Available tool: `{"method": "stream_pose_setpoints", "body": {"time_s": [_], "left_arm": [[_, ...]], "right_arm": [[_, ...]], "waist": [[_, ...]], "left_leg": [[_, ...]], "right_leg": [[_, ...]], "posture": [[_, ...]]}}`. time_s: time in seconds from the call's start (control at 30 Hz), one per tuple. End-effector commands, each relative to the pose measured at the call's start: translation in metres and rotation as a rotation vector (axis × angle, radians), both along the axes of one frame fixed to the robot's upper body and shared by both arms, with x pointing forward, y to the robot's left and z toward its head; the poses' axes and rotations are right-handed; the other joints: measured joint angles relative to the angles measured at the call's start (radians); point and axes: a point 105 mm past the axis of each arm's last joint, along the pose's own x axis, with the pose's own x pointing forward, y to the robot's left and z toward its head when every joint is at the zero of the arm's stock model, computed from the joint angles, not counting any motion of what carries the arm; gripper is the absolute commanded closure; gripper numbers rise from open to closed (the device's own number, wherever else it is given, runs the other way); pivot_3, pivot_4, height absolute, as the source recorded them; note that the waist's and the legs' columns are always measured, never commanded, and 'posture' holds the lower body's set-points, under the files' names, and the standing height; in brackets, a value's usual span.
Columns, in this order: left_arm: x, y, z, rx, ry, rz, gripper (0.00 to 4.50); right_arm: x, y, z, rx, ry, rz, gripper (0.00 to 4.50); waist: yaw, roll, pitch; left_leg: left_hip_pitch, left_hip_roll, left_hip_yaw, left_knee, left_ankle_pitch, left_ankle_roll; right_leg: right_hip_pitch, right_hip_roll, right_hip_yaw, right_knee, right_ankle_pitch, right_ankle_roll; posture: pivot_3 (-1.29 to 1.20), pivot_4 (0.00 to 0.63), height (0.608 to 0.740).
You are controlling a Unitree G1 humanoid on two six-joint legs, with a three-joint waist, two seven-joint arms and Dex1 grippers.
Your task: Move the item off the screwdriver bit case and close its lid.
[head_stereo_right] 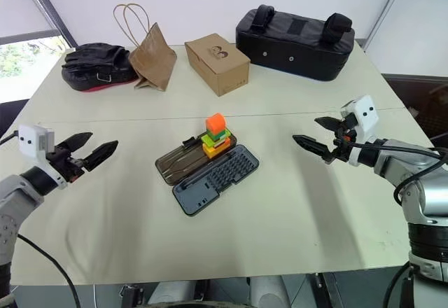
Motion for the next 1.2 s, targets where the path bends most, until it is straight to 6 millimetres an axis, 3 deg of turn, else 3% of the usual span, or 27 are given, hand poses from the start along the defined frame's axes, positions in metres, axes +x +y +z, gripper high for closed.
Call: {"method": "stream_pose_setpoints", "body": {"time_s": [0.03,0.2,0.27,0.53,0.73,1.2], "left_arm": [[-0.007,-0.028,0.019,0.05,-0.004,-0.237,0.06],[-0.011,-0.042,0.026,0.108,0.045,-0.407,0.06],[-0.01,-0.047,0.027,0.124,0.049,-0.441,0.06],[-0.013,-0.063,0.021,0.092,0.048,-0.469,0.06],[-0.027,-0.068,0.018,0.076,0.067,-0.481,0.06],[-0.037,-0.075,0.013,0.048,0.075,-0.456,0.06]], "right_arm": [[-0.001,0.02,0.003,-0.08,-0.018,0.158,0.0],[0.016,0.036,-0.001,-0.127,-0.036,0.277,0.0],[0.026,0.051,-0.007,-0.151,-0.054,0.353,0.0],[0.059,0.096,-0.019,-0.175,-0.109,0.538,0.0],[0.072,0.113,-0.025,-0.184,-0.115,0.583,0.0],[0.069,0.155,-0.024,-0.159,-0.126,0.741,0.0]], "waist": [[-0.001,0.0,0.0],[-0.005,0.0,0.0],[-0.006,0.0,0.0],[-0.007,0.0,0.001],[-0.006,0.0,0.001],[-0.008,0.001,0.001]], "left_leg": [[0.0,0.0,0.0,0.0,0.0,0.0],[0.0,0.0,0.001,0.0,0.0,0.0],[0.0,0.0,0.001,0.0,0.0,0.0],[-0.002,0.0,0.001,0.0,0.001,-0.001],[-0.002,0.0,0.0,-0.001,0.004,-0.007],[-0.002,0.0,0.0,-0.001,0.005,-0.009]], "right_leg": [[0.0,0.0,0.0,0.0,0.0,0.0],[0.0,0.0,0.0,0.0,0.0,0.0],[0.0,0.001,0.0,0.0,0.0,0.0],[-0.003,0.0,0.0,0.0,0.0,0.0],[-0.003,0.0,0.0,0.0,0.0,0.0],[-0.004,0.0,0.0,0.001,0.0,0.0]], "posture": [[0.0,0.15,0.74],[0.0,0.15,0.74],[0.0,0.15,0.74],[0.0,0.15,0.74],[0.0,0.15,0.74],[0.0,0.15,0.74]]}}
